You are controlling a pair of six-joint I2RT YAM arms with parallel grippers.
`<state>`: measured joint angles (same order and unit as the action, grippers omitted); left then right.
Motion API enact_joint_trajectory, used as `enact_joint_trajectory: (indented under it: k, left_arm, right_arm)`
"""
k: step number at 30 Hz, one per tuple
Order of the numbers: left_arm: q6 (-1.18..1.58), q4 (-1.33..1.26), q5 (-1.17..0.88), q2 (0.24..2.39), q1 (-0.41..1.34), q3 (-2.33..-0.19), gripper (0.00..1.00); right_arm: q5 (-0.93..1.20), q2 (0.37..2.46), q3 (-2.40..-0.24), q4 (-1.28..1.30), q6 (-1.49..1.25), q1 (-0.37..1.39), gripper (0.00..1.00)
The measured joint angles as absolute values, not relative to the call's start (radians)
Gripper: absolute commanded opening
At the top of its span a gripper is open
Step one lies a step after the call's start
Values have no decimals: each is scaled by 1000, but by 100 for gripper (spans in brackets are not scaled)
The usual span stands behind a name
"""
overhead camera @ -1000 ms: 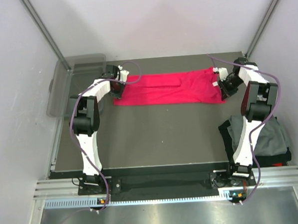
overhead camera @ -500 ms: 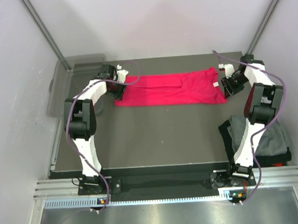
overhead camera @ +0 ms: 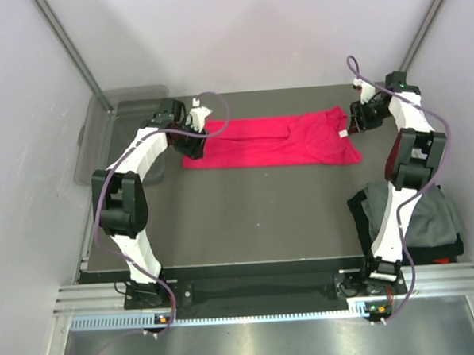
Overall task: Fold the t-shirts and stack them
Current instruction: Fold the tshirt
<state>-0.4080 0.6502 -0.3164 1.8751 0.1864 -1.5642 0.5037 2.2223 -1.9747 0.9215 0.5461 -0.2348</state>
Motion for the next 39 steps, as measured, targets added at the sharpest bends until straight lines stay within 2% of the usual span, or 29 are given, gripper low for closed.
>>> enact_joint_trajectory:
  k: [5, 10, 13, 16, 19, 24, 28, 39]
  left_arm:
    - [-414, 652, -289, 1863, 195, -1453, 50]
    - [-414, 639, -271, 1863, 197, -1444, 49]
    - [-413, 635, -268, 1863, 197, -1444, 49]
    - [-413, 632, -263, 1863, 197, -1443, 49]
    - [-414, 617, -241, 1864, 197, -1444, 49]
    - [-409, 630, -212, 1972, 198, -1580, 48]
    - [-403, 647, -211, 2098, 198, -1719, 52]
    - [-464, 741, -182, 2106, 200, -1711, 52]
  right_arm:
    - [550, 2335, -2060, 912, 492, -231, 53]
    - [575, 2368, -2091, 904, 453, -228, 54]
    - [585, 2368, -2096, 890, 436, -224, 52]
    - [592, 2367, -2070, 798, 397, -223, 45]
    - [593, 2371, -2056, 748, 352, -221, 46]
    - [594, 2390, -2105, 688, 283, -212, 48]
    - [580, 2392, -2108, 672, 272, -194, 48]
    - [485, 2396, -2088, 710, 276, -177, 48]
